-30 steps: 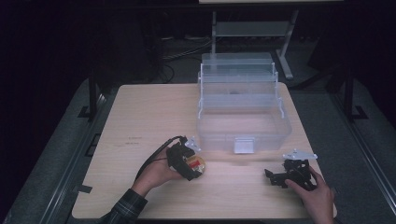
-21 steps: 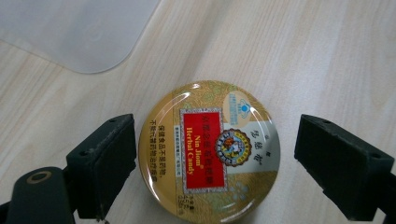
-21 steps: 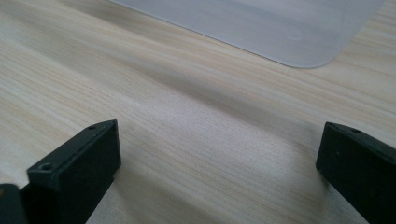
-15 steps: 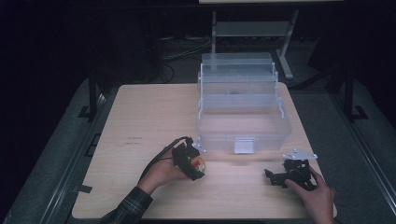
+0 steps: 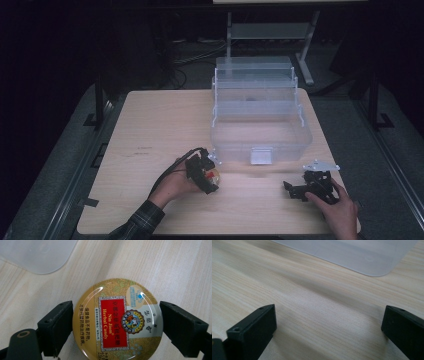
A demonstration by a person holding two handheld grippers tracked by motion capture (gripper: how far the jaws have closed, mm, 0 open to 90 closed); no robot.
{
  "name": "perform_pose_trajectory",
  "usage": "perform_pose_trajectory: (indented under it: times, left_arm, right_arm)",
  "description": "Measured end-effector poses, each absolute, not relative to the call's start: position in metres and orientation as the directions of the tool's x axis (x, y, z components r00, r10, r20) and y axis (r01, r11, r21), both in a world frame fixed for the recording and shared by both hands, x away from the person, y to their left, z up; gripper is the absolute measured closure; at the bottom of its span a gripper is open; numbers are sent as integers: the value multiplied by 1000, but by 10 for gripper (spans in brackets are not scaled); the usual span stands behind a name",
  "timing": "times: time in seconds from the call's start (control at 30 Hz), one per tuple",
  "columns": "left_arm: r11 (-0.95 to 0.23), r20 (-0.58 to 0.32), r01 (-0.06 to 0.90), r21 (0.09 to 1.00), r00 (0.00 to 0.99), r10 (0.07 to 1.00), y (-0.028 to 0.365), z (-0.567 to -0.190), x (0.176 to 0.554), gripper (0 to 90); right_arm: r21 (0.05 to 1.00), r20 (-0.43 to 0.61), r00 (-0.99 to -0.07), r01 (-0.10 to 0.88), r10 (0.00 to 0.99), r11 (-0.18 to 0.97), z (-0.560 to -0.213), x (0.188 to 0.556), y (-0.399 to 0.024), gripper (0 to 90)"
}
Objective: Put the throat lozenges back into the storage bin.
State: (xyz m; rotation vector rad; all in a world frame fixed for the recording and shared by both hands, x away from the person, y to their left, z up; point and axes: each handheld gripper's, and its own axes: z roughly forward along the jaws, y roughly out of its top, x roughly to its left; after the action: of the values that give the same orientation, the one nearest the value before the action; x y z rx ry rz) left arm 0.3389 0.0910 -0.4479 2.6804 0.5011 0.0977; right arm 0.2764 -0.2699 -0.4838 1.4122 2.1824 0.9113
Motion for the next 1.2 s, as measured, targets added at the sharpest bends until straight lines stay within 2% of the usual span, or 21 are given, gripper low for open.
perform_pose_trajectory:
  times: [0.17, 1.2]
  left_arm:
    - [-852, -6, 328, 408, 934, 356, 91, -448, 339, 188]
    - [-851, -27, 326, 412, 938, 346, 92, -438, 336, 197]
  right_arm:
    - [698, 28, -420, 658, 907, 283, -484, 276, -270, 0]
    - [698, 28, -420, 658, 907, 283, -484, 276, -270, 0]
